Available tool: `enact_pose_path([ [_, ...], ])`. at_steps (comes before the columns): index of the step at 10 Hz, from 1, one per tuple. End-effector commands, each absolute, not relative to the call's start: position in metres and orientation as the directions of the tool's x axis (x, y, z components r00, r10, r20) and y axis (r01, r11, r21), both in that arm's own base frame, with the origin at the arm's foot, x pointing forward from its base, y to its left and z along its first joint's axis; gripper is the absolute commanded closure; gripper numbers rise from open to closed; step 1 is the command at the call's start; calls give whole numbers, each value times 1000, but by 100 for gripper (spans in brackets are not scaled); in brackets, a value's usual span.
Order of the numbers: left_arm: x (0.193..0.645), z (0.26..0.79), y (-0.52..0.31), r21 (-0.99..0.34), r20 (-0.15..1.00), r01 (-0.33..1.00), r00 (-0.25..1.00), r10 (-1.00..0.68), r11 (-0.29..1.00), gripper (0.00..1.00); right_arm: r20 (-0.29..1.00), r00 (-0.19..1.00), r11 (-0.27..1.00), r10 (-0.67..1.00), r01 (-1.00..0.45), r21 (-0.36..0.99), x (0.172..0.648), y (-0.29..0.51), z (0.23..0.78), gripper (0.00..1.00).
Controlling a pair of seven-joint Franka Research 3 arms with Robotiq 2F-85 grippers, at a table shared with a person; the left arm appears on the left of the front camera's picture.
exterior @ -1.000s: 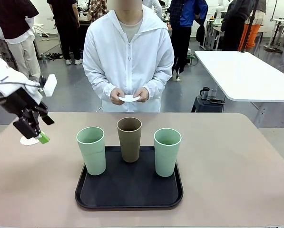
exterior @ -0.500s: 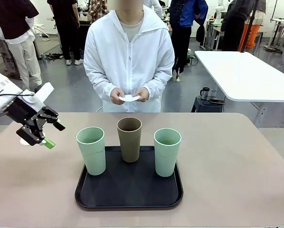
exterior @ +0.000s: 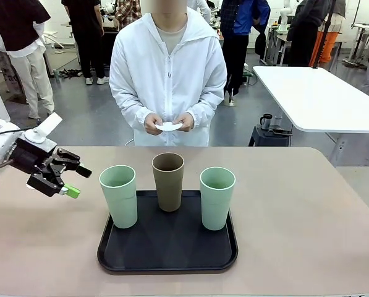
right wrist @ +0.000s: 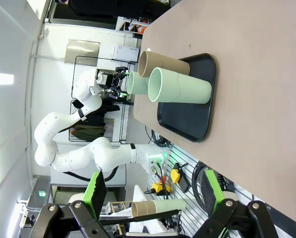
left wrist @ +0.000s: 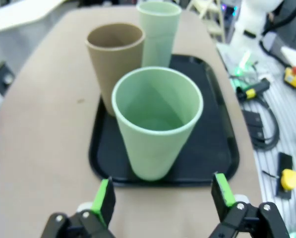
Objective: Place coasters on the table and set cups on them.
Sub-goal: Pick up one Reusable plastic cup and place it on a coaster set by the human.
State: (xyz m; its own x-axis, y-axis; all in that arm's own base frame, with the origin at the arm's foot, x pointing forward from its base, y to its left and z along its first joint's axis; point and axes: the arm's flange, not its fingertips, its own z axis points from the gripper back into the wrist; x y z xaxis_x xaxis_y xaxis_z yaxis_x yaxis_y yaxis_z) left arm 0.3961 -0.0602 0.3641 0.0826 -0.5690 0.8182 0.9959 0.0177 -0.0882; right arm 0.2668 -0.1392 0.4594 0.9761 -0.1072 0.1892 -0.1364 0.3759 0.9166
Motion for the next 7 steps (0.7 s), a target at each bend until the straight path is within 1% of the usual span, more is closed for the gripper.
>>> enact_pose_path([
  [1, 389, 356, -72, -40, 855, 999, 39, -517, 9, 0, 194, 975, 362, -108, -143, 921, 267, -140, 459, 0],
  [3, 386, 362, -71, -21, 836, 998, 51, -546, 61, 0, 194, 975, 362, -108, -143, 921, 267, -140, 459, 0],
  [4, 392, 360, -70, -76, 838, 997, 76, -540, 22, 0, 194, 975, 362, -108, -143, 921, 267, -140, 459, 0],
  [7, 392, 360, -70, -76, 838, 997, 76, -540, 22, 0, 194, 975, 362, -108, -143, 921, 267, -140, 459, 0],
])
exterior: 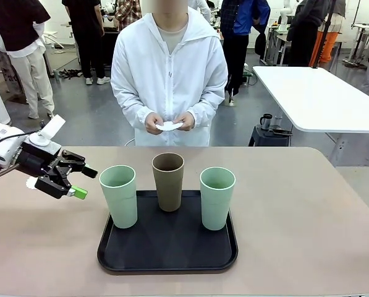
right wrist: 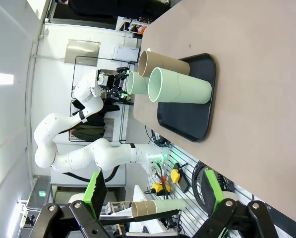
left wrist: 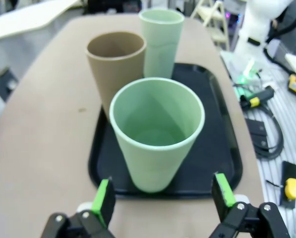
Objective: Place coasters on the table and set cups on them.
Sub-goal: Pick up one Reusable plastic cup and place it on a coaster set by the human.
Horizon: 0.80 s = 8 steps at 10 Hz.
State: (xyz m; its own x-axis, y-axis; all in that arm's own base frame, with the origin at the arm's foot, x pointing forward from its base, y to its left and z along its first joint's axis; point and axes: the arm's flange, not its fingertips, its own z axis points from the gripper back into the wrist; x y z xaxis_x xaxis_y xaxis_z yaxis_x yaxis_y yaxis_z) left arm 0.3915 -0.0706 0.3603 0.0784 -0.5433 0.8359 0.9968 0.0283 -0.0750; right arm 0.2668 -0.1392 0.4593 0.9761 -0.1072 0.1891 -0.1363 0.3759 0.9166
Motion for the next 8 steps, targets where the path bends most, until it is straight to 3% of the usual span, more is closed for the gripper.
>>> enact_pose_path([
  [1, 392, 360, -70, -76, 838, 997, 76, -540, 22, 0, 194, 975, 362, -108, -143, 921, 267, -140, 459, 0],
  [5, 400, 349, -73, -73, 823, 997, 76, -563, 29, 0, 194, 975, 362, -108, -143, 921, 267, -140, 459, 0],
  [8, 409, 325, -73, -25, 861, 999, 10, -509, -22, 0, 194, 975, 362, -108, -143, 921, 267, -140, 459, 0],
])
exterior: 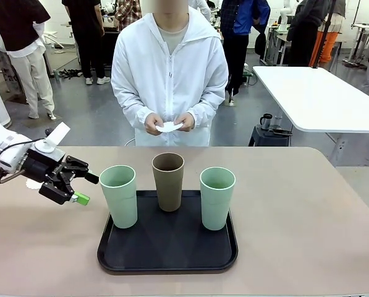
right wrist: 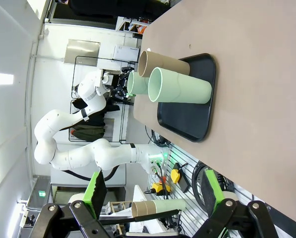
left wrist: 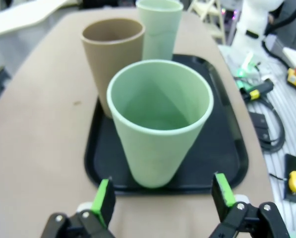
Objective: Place coasters on the table and set cups on them.
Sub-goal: Pick up one Reusable plastic cup and place it on a coaster set by the human.
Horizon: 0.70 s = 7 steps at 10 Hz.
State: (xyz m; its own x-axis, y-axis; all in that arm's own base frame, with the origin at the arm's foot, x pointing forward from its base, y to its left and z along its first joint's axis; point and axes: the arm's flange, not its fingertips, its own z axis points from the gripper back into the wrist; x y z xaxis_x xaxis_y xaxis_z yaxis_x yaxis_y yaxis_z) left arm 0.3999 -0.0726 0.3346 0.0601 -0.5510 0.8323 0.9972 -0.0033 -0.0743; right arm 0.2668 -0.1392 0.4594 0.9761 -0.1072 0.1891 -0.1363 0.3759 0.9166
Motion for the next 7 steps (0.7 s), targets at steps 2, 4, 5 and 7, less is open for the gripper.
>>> enact_pose_path([
  [2, 416, 314, -69, 28, 886, 999, -43, -461, -39, 0, 194, 975, 362, -108, -143, 921, 267, -140, 459, 0],
  [4, 420, 305, -63, 34, 906, 999, -49, -420, -42, 0, 194, 975, 362, -108, -143, 921, 267, -140, 459, 0],
  [5, 422, 302, -61, 20, 911, 999, -39, -411, -49, 0, 194, 975, 362, -108, -143, 921, 267, -140, 459, 0],
  [7, 424, 296, -65, -25, 915, 998, 2, -403, -53, 0, 194, 975, 362, -108, -143, 921, 267, -140, 459, 0],
])
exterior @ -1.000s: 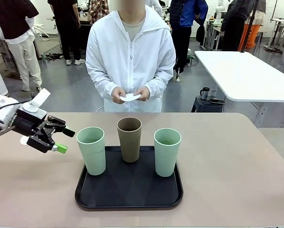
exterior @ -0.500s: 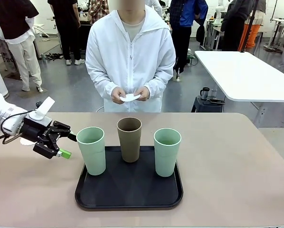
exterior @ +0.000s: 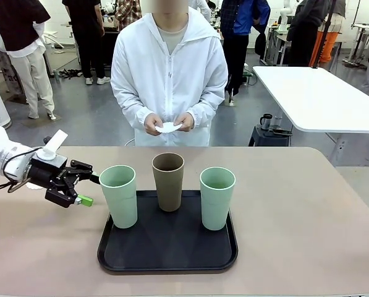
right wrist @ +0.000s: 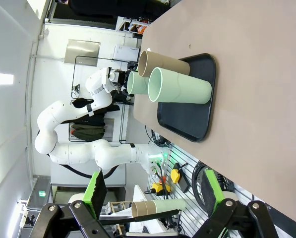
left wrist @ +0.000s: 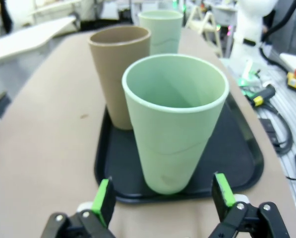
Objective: Place coasters on the table and set cups on them.
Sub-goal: Pick up one Reusable plastic cup and place it on a coaster set by the human.
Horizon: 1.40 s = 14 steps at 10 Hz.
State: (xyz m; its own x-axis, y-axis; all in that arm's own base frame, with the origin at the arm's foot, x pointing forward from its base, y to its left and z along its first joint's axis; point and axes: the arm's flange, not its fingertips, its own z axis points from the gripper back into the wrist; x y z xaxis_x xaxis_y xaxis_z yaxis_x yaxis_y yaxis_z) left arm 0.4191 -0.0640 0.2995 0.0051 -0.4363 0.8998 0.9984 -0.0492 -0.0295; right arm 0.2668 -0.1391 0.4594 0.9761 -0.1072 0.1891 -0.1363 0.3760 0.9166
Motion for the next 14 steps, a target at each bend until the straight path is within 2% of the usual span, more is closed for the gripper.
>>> enact_pose_path([
  [1, 423, 293, -67, -50, 915, 998, 26, -403, -49, 0, 194, 975, 362, -108, -143, 921, 267, -140, 459, 0],
  [14, 422, 277, -105, -51, 925, 994, 10, -379, -99, 0, 194, 975, 362, -108, -143, 921, 267, -140, 459, 0],
])
